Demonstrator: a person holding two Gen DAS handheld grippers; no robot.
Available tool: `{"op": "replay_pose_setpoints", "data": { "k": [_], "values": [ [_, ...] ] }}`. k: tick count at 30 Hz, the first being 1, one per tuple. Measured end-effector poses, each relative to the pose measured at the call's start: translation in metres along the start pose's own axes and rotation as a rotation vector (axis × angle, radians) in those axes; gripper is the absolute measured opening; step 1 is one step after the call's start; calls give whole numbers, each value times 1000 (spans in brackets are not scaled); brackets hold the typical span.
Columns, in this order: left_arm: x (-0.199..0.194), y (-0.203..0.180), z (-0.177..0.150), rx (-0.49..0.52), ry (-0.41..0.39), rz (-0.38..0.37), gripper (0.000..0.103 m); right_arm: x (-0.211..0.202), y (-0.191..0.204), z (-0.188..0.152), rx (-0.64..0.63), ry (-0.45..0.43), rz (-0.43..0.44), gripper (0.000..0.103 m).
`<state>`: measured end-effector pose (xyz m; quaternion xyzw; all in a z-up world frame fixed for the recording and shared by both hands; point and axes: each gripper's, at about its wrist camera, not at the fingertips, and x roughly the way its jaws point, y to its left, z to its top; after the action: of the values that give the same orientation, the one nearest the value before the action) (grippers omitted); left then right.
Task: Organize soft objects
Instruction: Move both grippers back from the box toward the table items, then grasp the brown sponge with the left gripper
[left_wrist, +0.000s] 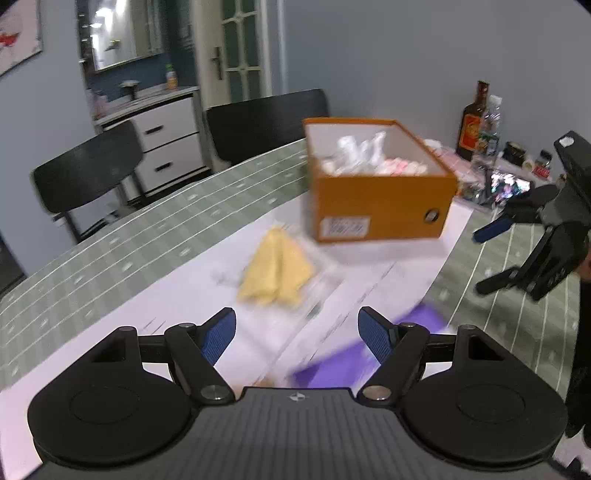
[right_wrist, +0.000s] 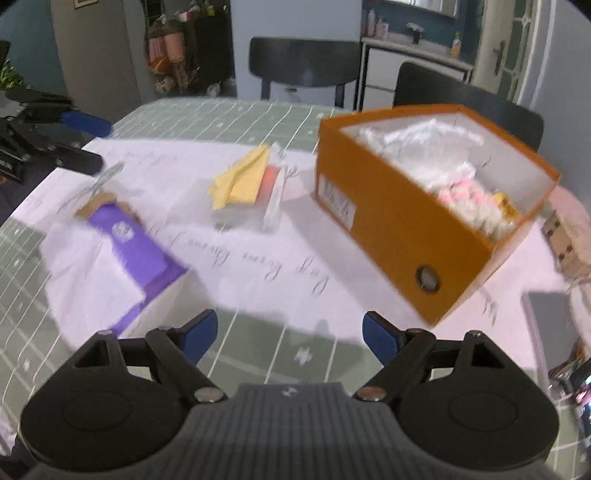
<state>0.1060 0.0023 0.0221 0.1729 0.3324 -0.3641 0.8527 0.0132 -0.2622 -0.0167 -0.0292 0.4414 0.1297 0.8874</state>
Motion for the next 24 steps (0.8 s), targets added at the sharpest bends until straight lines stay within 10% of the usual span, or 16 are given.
{"op": "replay_pose_setpoints", "data": {
  "k": [16, 24],
  "values": [
    [-16, 27, -101, 72, 94, 11, 89, 4, 34, -15, -128, 48, 49, 84],
    [6, 15, -94, 392, 102, 18, 89, 9, 37, -17, -147, 73, 48, 85]
  ]
}}
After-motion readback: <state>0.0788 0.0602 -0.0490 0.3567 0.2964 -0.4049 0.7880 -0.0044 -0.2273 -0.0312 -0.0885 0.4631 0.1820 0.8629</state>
